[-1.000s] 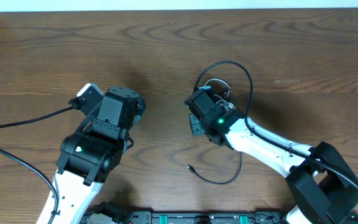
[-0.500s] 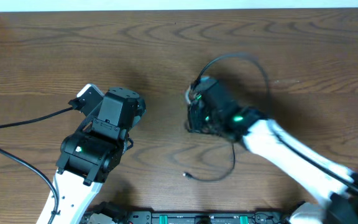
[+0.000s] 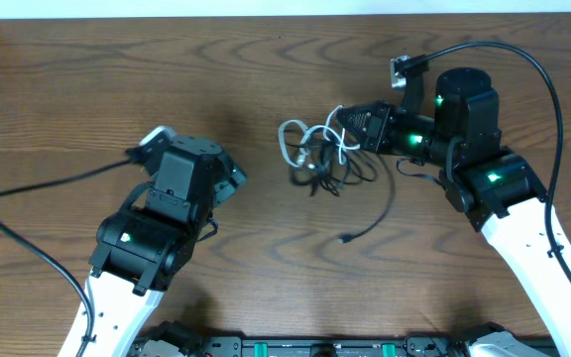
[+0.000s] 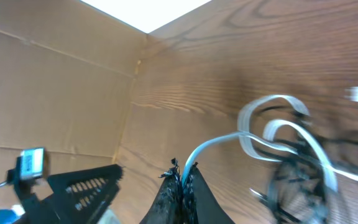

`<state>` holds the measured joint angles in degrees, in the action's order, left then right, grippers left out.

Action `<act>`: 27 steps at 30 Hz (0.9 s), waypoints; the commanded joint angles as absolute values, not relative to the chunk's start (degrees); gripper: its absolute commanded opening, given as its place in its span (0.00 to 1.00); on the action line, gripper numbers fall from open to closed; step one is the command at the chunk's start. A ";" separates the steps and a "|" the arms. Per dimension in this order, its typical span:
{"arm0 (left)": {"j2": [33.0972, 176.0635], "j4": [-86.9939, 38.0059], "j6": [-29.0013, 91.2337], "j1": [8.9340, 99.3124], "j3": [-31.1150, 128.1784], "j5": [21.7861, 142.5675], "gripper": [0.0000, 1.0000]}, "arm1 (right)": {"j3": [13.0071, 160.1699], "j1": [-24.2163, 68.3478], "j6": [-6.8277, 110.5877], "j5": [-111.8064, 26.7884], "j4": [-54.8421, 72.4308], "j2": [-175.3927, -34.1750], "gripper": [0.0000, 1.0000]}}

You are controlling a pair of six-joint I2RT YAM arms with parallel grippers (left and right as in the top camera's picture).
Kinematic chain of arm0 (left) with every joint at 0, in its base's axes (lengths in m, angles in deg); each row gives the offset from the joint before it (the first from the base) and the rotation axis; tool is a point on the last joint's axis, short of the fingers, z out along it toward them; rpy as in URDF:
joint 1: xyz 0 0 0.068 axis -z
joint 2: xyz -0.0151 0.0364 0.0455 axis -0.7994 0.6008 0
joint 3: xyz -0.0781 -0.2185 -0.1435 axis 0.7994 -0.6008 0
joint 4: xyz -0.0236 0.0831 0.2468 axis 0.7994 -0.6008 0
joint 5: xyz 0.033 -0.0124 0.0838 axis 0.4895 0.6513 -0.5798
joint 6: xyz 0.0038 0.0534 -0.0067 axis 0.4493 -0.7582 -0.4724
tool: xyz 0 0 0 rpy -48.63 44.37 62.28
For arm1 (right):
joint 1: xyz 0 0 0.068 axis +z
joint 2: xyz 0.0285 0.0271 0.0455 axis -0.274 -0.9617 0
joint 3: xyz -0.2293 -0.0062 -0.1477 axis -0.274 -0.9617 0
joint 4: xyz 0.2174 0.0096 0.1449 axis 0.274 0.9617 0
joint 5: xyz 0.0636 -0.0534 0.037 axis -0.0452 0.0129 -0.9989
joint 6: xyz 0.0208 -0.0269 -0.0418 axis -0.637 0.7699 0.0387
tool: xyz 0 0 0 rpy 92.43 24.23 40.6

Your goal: Untangle cables

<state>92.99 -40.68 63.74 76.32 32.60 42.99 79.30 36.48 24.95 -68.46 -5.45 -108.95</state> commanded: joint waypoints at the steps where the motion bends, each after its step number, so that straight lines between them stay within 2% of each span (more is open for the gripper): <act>1: 93.23 -34.08 48.13 76.38 32.62 60.23 0.92 | 79.50 36.24 22.94 -71.94 -6.60 -108.51 0.01; 4: 93.60 -28.00 44.46 78.05 32.62 68.36 0.92 | 79.50 36.24 22.94 -71.96 -6.58 -108.51 0.01; 12: 101.07 -26.78 54.36 82.68 32.62 69.63 0.91 | 79.50 36.17 22.99 -71.94 -6.69 -108.49 0.01; 20: 112.96 -17.73 54.86 88.21 32.62 74.81 0.91 | 79.50 34.43 23.23 -73.16 -6.65 -108.44 0.01; 27: 122.40 -12.31 55.63 89.48 32.62 74.90 0.92 | 79.52 31.58 24.76 -76.64 -8.26 -106.19 0.01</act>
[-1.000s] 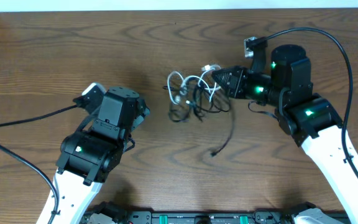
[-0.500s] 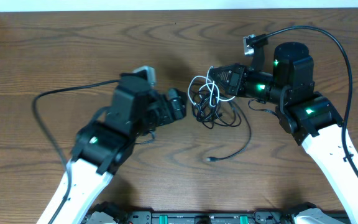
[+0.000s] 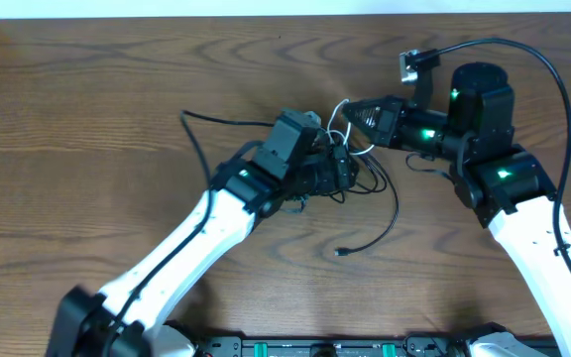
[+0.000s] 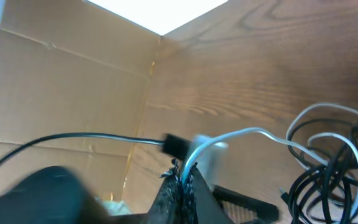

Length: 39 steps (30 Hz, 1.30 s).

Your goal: Untangle cables

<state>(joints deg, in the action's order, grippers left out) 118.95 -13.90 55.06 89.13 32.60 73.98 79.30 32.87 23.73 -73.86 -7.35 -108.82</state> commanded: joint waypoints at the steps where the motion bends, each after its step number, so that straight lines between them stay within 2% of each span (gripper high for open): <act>1: 123.65 -11.48 55.63 89.67 32.62 74.88 0.92 | 79.52 31.19 24.95 -76.64 -8.72 -105.47 0.01; 7: 130.78 -8.29 55.63 89.80 32.62 74.66 0.91 | 79.54 27.30 26.90 -76.44 -15.32 -100.03 0.01; 14: 134.08 -8.22 54.49 89.80 32.62 72.41 0.91 | 81.14 18.03 30.66 -76.46 -24.61 -94.50 0.01; 21: 134.16 -9.36 51.72 89.80 32.62 70.02 0.91 | 82.51 9.27 35.64 -73.45 -24.31 -93.63 0.01; 26: 134.19 -9.82 52.24 89.80 32.62 67.34 0.92 | 82.51 8.00 33.70 -81.01 -24.46 -93.65 0.01; 27: 134.19 -9.29 52.55 89.80 32.62 67.38 0.91 | 82.51 8.28 33.72 -82.15 -24.46 -93.65 0.01; 29: 134.19 -7.94 52.59 89.83 32.62 68.28 0.82 | 82.51 8.72 33.70 -83.09 -24.46 -93.63 0.01; 32: 134.12 -4.75 51.06 89.80 32.62 75.07 0.80 | 82.51 9.27 34.35 -83.06 -24.42 -93.69 0.01; 33: 134.01 -3.33 49.53 89.80 32.62 78.11 0.81 | 82.51 9.40 34.77 -83.09 -24.40 -93.69 0.01; 35: 133.38 -1.86 49.09 89.76 32.62 81.22 0.89 | 82.51 9.51 36.19 -83.06 -23.96 -93.69 0.01; 39: 130.36 -1.58 48.85 89.28 32.62 80.67 1.00 | 82.51 9.57 39.33 -82.65 -21.66 -93.69 0.01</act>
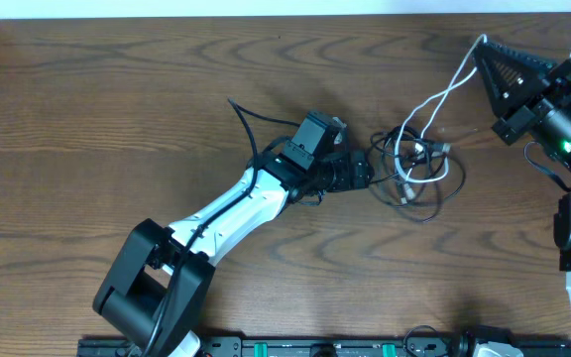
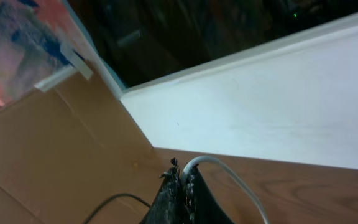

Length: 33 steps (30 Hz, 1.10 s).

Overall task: Untangle cables
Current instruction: 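Release the cables with the right gripper and withdraw it to the right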

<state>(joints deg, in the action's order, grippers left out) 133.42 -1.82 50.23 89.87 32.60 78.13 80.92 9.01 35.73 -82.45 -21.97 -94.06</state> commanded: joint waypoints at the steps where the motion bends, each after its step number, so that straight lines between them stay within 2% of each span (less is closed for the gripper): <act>1: 129.11 -1.58 48.44 88.86 32.62 79.99 1.00 | 82.51 9.64 39.95 -82.41 -21.16 -93.69 0.01; 13: 114.16 -0.81 44.37 85.17 32.62 79.03 0.98 | 82.51 16.26 41.65 -84.62 -21.44 -93.69 0.01; 22: 117.47 3.76 47.50 88.47 32.62 81.11 0.98 | 82.51 21.57 40.97 -84.79 -21.47 -93.15 0.01; 33: 125.64 4.70 48.02 91.71 32.62 80.89 0.98 | 82.51 21.90 40.30 -86.12 -21.97 -91.00 0.01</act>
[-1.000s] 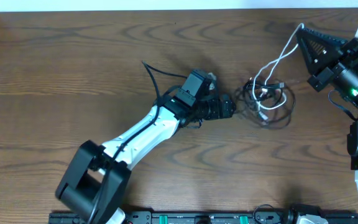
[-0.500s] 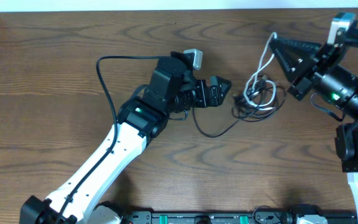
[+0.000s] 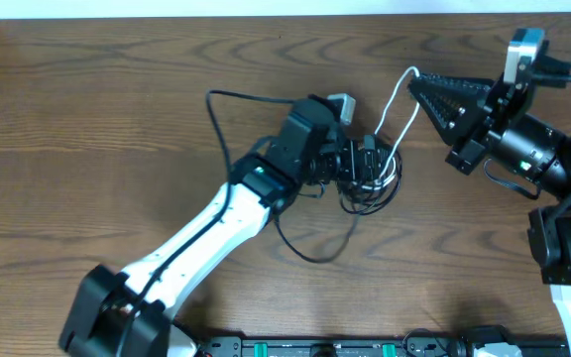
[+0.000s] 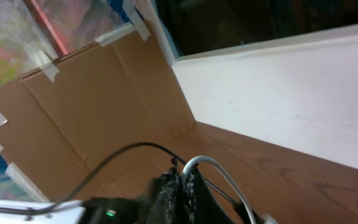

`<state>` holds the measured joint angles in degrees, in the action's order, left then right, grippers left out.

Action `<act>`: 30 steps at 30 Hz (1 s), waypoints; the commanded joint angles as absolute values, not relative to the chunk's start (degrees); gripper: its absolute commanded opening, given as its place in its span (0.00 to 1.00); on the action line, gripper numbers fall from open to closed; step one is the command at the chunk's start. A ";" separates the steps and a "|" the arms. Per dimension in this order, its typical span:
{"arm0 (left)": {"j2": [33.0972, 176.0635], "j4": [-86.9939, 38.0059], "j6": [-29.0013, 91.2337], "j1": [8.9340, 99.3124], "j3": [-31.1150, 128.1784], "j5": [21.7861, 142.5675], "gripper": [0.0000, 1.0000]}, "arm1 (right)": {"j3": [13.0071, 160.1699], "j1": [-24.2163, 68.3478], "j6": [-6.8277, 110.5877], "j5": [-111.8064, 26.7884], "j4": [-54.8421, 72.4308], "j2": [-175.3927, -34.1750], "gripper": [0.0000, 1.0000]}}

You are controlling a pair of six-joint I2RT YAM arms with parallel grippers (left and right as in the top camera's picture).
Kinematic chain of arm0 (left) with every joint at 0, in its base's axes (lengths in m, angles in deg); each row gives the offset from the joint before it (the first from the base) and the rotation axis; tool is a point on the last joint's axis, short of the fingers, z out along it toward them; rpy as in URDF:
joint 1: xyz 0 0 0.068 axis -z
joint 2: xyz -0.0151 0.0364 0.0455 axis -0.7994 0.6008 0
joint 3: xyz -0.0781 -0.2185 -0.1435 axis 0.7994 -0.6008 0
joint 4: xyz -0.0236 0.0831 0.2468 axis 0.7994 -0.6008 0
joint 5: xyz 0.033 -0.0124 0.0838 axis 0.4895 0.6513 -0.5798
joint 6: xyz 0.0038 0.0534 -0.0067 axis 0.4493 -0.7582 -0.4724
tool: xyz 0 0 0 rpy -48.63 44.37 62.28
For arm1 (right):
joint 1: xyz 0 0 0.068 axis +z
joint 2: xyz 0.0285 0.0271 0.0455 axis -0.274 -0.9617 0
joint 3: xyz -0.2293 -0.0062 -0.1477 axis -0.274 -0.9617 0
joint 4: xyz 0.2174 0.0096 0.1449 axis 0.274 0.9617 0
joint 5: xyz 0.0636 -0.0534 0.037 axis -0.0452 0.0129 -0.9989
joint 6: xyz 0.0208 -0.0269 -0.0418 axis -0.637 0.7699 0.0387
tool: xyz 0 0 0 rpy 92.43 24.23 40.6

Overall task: Untangle cables
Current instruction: 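Release the cables with the right gripper and withdraw it to the right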

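Observation:
A tangle of black cable (image 3: 367,188) lies mid-table with a white cable (image 3: 397,104) running out of it. My left gripper (image 3: 362,161) sits on the tangle's left side and looks shut on the black cable. A loose black tail (image 3: 315,256) trails toward the front edge. My right gripper (image 3: 411,74) is raised behind and to the right of the tangle, shut on the white cable. In the right wrist view the white cable (image 4: 211,163) loops out from between the fingers of the right gripper (image 4: 180,177) and runs down to the right.
The left arm's own black lead (image 3: 228,97) arcs over the table behind its wrist. A cardboard wall (image 4: 98,106) stands along the left side and a white wall (image 4: 278,93) at the back. The wooden table (image 3: 87,119) extends bare to the left.
My right gripper, still holding the white cable, now sits further left and nearer the tangle. The tangle has bunched up at the left gripper, and a black tail now trails forward.
First the left arm was off to the left while the right gripper held the white cable at the tangle. Then the left gripper was at the tangle. Later the white cable was stretched to the far right; now the span is shorter.

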<state>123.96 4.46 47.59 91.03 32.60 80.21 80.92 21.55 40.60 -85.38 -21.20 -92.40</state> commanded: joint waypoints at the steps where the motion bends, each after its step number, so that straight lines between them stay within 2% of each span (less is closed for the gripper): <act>1: 126.30 4.70 48.02 91.79 32.62 80.87 0.98 | 82.51 21.90 39.88 -86.12 -22.43 -90.87 0.01; 9: 132.02 3.19 48.04 91.79 32.62 77.02 0.98 | 82.51 21.62 38.68 -85.53 -33.86 -90.33 0.01; 11: 133.64 2.49 47.67 92.06 32.62 77.02 0.98 | 82.51 21.09 40.71 -77.58 -33.93 -90.78 0.01; 15: 134.69 0.54 46.91 92.38 32.62 77.02 0.98 | 82.51 21.14 44.45 -53.36 -24.83 -91.83 0.01; 20: 134.69 -0.62 42.84 92.25 32.62 76.80 0.98 | 82.51 21.14 52.03 -31.70 -17.20 -94.06 0.01; 25: 134.69 -5.16 42.45 92.25 32.62 69.37 0.98 | 82.51 21.14 55.75 -7.57 -16.55 -94.33 0.01; 30: 134.69 -8.22 42.47 92.25 32.62 64.28 0.98 | 82.51 21.09 57.45 -1.12 -11.41 -94.54 0.01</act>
